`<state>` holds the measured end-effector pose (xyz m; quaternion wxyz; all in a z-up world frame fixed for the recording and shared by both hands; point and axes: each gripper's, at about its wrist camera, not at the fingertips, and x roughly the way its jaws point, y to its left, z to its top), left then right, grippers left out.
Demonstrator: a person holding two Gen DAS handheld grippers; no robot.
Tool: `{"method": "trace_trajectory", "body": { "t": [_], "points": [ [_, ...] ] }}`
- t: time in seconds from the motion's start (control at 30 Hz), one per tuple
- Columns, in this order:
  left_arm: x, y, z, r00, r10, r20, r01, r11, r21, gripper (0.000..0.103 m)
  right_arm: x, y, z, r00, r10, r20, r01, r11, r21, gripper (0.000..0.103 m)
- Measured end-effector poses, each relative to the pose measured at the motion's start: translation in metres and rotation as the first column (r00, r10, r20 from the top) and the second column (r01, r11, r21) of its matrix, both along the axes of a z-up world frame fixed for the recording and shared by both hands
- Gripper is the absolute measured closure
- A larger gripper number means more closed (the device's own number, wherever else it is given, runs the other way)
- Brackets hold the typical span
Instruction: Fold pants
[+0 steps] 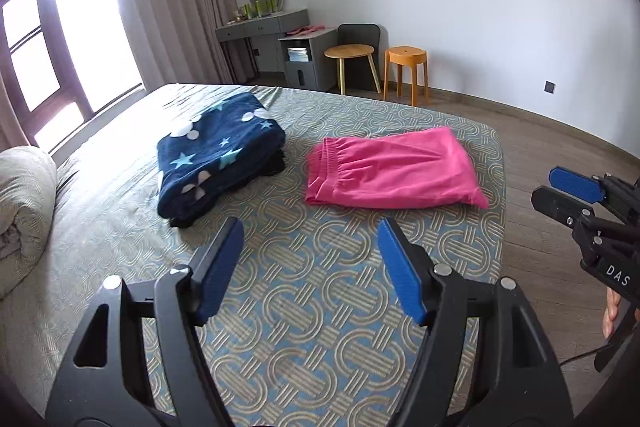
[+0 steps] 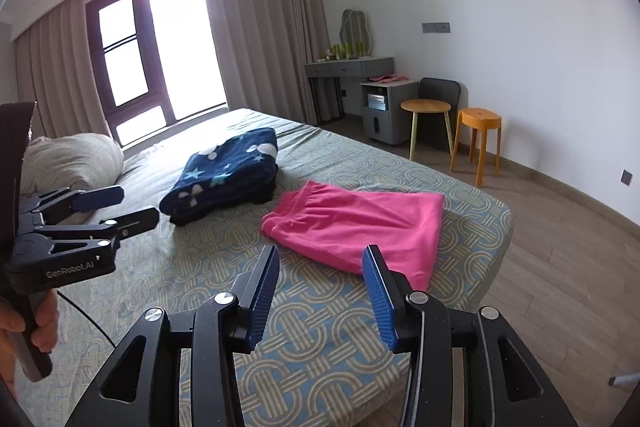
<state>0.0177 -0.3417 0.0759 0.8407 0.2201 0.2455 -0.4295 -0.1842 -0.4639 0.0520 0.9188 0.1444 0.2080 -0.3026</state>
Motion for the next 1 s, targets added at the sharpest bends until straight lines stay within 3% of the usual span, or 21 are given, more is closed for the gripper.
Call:
{"method": "trace_trajectory", "body": {
  "t": [0.1,0.2,0.37,0.47,0.57,0.73,1.0],
  "points": [
    [-0.005,0.035,0.004,0.999,0.034,-0.018,-0.035,0.998,-0.047,0.022,-0.004,0.023,0.001,0.999,0.034,-0.014,-0.034,0.999,0.024,0.059],
    [-0.016,0.060,0.003,0.999,0.049,0.013,-0.048,0.996,-0.078,0.022,-0.005,0.038,0.002,0.997,0.076,-0.032,-0.074,0.994,0.078,0.058],
    [-0.034,0.082,-0.002,0.999,0.029,-0.031,-0.033,0.992,-0.124,0.019,-0.014,0.074,0.013,0.996,0.033,-0.081,-0.034,0.999,-0.003,0.053],
    [-0.043,0.091,-0.003,0.998,0.015,-0.061,-0.024,0.988,-0.151,0.019,-0.020,0.088,0.019,0.997,0.028,-0.070,-0.028,1.000,-0.001,0.048],
    [-0.052,0.097,-0.003,0.998,0.008,-0.069,-0.019,0.986,-0.163,0.019,-0.022,0.102,0.019,0.997,-0.004,-0.078,0.003,1.000,-0.017,0.046],
    [-0.064,0.102,-0.006,0.999,0.001,-0.048,-0.007,0.990,-0.139,0.019,-0.029,0.116,0.016,0.988,-0.141,-0.057,0.137,0.988,-0.069,0.037],
    [-0.062,0.109,-0.013,0.995,-0.013,-0.104,-0.001,0.991,-0.135,0.018,-0.033,0.115,0.009,0.982,-0.183,-0.039,0.184,0.982,0.030,0.036]
  ]
}}
